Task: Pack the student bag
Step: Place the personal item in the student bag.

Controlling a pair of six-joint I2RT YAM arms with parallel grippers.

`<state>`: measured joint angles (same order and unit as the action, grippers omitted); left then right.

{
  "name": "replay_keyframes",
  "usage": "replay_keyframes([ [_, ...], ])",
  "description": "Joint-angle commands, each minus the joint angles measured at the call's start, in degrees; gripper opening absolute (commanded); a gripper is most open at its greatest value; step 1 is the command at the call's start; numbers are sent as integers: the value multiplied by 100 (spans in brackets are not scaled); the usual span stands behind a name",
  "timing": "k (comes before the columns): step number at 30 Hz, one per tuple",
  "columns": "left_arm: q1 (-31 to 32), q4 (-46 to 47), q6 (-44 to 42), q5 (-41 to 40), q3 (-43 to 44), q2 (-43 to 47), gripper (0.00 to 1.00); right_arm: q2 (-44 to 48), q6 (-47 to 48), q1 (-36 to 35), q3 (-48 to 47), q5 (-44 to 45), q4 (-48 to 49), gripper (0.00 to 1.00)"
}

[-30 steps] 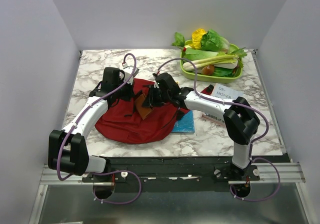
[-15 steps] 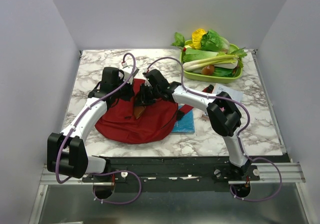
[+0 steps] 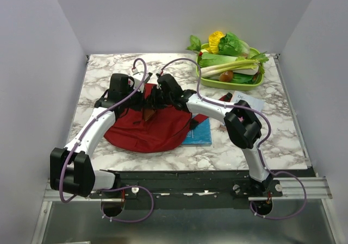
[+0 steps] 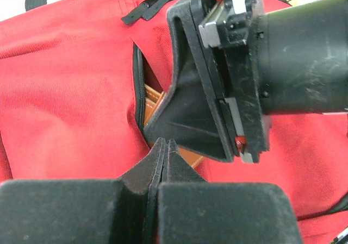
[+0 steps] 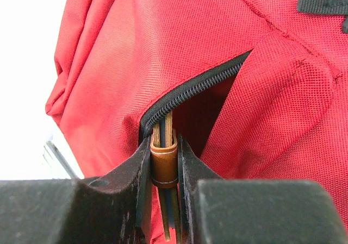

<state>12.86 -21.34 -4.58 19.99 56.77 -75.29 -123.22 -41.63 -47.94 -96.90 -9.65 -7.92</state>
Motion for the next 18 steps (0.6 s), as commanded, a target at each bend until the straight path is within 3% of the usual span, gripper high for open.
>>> replay_keyframes([
  [1,23,-291,-113,93,-43,321,0,-114,-222,-13,215,613,941,1],
  [6,-12,-327,-271,-416,-368,550,1,-115,-320,-13,400,403,1311,4],
  [8,-91,-265,-315,-750,-465,541,13,-71,-320,-13,488,420,1328,5],
  [9,-126,-256,-342,-803,-518,472,30,-71,-320,-13,506,411,1328,5],
  [10,-161,-274,-368,-812,-518,419,36,-71,-328,-13,514,394,1328,5],
  [18,-179,86,-272,-1216,-694,-117,57,-62,-373,-13,541,227,1355,4],
])
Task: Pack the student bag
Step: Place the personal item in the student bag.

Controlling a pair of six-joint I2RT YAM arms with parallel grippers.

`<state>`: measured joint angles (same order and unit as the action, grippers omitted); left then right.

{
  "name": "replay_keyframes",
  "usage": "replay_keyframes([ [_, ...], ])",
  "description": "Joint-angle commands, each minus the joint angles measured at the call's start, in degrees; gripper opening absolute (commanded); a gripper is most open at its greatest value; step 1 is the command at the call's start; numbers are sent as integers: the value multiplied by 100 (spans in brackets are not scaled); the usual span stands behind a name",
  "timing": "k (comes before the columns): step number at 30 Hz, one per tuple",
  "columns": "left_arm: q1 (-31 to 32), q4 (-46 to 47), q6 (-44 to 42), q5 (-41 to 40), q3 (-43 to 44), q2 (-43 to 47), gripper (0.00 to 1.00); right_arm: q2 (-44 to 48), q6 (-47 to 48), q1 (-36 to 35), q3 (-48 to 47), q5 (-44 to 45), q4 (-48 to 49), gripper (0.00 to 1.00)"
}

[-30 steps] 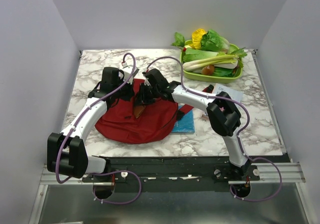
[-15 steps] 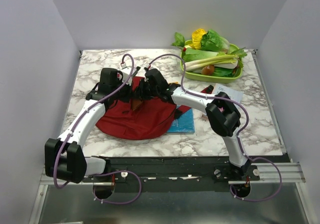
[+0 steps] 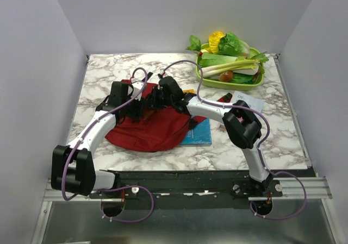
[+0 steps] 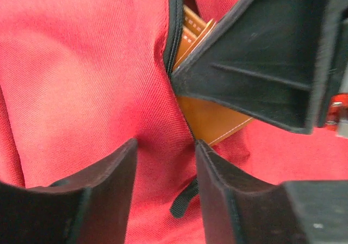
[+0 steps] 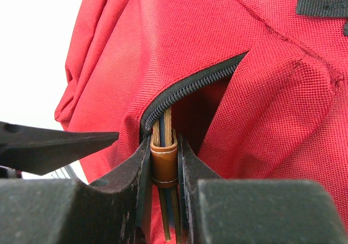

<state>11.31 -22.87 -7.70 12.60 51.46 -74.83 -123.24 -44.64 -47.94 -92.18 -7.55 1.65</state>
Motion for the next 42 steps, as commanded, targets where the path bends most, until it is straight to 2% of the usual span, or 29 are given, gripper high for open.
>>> replay_keyframes([
  [1,-24,266,58,-495,-163,-207,58,-51,-62,-13,77,17,406,4],
  [5,-15,520,85,-645,-233,-366,62,-42,-53,-22,86,-36,424,3],
  [8,-24,626,50,-698,-277,-480,55,-42,-53,-13,104,-80,433,2],
  [11,-24,670,67,-558,-321,-489,37,-42,-71,-13,139,-124,468,2],
  [12,-24,679,67,-461,-312,-472,18,-51,-88,-13,139,-132,494,2],
  [14,-24,566,67,-233,-260,-463,0,-95,-106,-22,87,-133,494,2],
  [28,-24,-621,-82,2052,276,214,0,-499,-624,-22,-572,377,327,1],
  [32,-24,-719,-65,2150,329,144,0,-648,-835,-22,-696,70,450,1],
  [34,-32,-719,-65,2124,338,56,0,-692,-827,-22,-722,-157,459,6],
  [35,-50,-710,-82,2089,338,39,0,-701,-792,-31,-705,-220,424,12],
  [36,-67,-701,-82,2071,329,21,0,-701,-739,-40,-705,-247,215,26],
  [39,-147,-596,-91,1983,277,12,0,-483,-449,-40,-460,-160,-303,45],
  [42,-190,-543,-170,1904,207,-23,0,-140,-98,-40,75,25,-402,54],
])
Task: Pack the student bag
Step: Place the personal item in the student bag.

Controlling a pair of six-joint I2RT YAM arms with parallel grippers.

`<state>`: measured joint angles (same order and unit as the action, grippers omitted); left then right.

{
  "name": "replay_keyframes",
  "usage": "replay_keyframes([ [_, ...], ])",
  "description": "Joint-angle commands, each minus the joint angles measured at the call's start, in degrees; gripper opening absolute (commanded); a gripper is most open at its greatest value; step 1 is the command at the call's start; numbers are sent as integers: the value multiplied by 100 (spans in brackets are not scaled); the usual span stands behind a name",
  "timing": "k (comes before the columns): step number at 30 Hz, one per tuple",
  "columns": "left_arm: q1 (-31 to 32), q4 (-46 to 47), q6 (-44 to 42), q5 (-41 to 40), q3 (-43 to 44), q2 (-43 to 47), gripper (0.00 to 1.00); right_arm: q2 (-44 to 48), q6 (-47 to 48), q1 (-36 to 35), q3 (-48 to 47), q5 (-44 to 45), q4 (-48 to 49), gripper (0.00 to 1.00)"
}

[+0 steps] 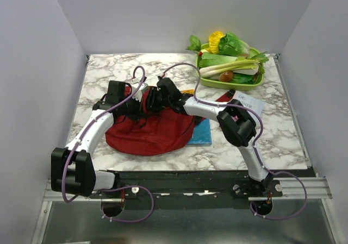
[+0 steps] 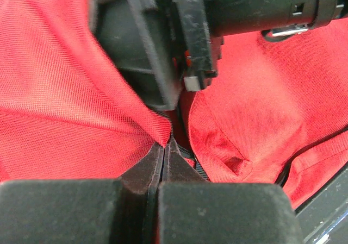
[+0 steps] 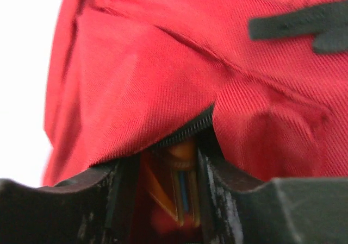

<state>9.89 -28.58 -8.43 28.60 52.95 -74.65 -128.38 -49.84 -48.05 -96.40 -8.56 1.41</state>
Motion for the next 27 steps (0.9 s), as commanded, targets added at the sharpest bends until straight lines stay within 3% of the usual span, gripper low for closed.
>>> replay_keyframes([
  [1,-57,36,-107,269,14,-49,0,601,614,-20,569,170,-387,55],
  [14,-101,116,-177,146,-48,-85,0,1394,1319,6,1088,371,-493,56],
  [22,-101,116,-203,216,-92,3,0,1621,1258,-2,1622,820,-519,28],
  [24,-101,63,-291,269,-74,-5,0,1841,1310,6,1860,1031,-458,28],
  [26,-101,19,-335,278,-48,21,8,2246,1503,-2,2335,980,-221,37],
  [27,-101,2,-431,278,-48,38,23,2369,1582,-11,2467,944,41,42],
])
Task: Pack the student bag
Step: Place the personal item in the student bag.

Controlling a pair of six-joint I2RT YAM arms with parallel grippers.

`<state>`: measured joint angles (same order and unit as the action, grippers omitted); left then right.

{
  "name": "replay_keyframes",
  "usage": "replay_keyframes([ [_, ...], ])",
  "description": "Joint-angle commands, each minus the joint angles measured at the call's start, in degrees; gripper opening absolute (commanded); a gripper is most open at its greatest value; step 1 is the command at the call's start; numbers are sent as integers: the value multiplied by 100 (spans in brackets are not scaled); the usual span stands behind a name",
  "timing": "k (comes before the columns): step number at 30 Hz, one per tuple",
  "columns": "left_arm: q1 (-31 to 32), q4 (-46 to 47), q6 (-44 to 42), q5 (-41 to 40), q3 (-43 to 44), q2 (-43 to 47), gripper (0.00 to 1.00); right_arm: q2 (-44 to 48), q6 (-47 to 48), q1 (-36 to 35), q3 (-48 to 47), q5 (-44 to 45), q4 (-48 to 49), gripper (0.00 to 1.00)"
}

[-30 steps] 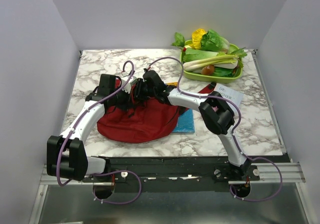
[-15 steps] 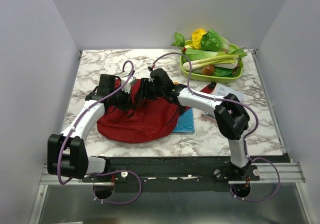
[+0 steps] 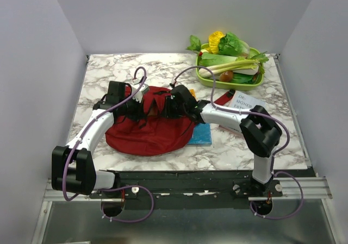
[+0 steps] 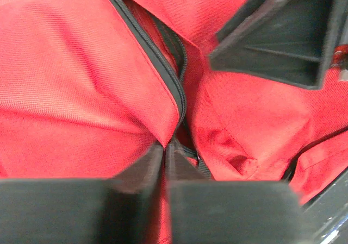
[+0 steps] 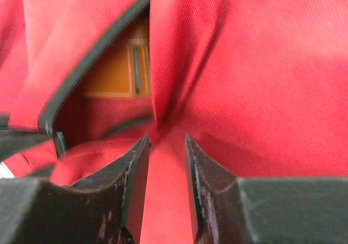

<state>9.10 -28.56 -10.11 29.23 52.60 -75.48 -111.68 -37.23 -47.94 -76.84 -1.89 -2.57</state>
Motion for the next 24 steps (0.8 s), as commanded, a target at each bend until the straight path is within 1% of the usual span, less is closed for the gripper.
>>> replay_keyframes([
  [1,-23,-44,-307,275,57,139,32,796,418,-31,599,277,476,50],
  [3,-31,-272,-430,381,162,148,49,990,506,-57,784,233,503,53],
  [4,-31,-378,-622,434,293,165,54,1051,550,-66,845,233,503,54],
  [5,-31,-614,-720,495,364,192,57,1182,577,-83,985,224,520,55],
  [6,-40,-729,-825,530,435,279,63,1244,594,-136,1100,224,642,56],
  [9,-84,-1265,-1553,697,593,429,67,1429,638,-302,1328,57,784,57],
  [11,-84,-1773,-2106,759,681,429,67,1482,656,-382,1417,75,819,57],
  [13,-84,-2056,-2433,812,629,377,66,1508,621,-435,1531,75,872,57],
  [14,-84,-2258,-2739,829,603,359,65,1517,569,-444,1575,75,898,57],
  [18,-84,-2690,-3443,891,515,254,54,1588,472,-453,1751,110,960,57],
  [20,-84,-2708,-3541,847,471,227,52,1649,445,-453,1865,127,1004,57],
  [24,-84,-2672,-3595,803,532,78,45,1719,392,-453,1988,154,1039,56],
])
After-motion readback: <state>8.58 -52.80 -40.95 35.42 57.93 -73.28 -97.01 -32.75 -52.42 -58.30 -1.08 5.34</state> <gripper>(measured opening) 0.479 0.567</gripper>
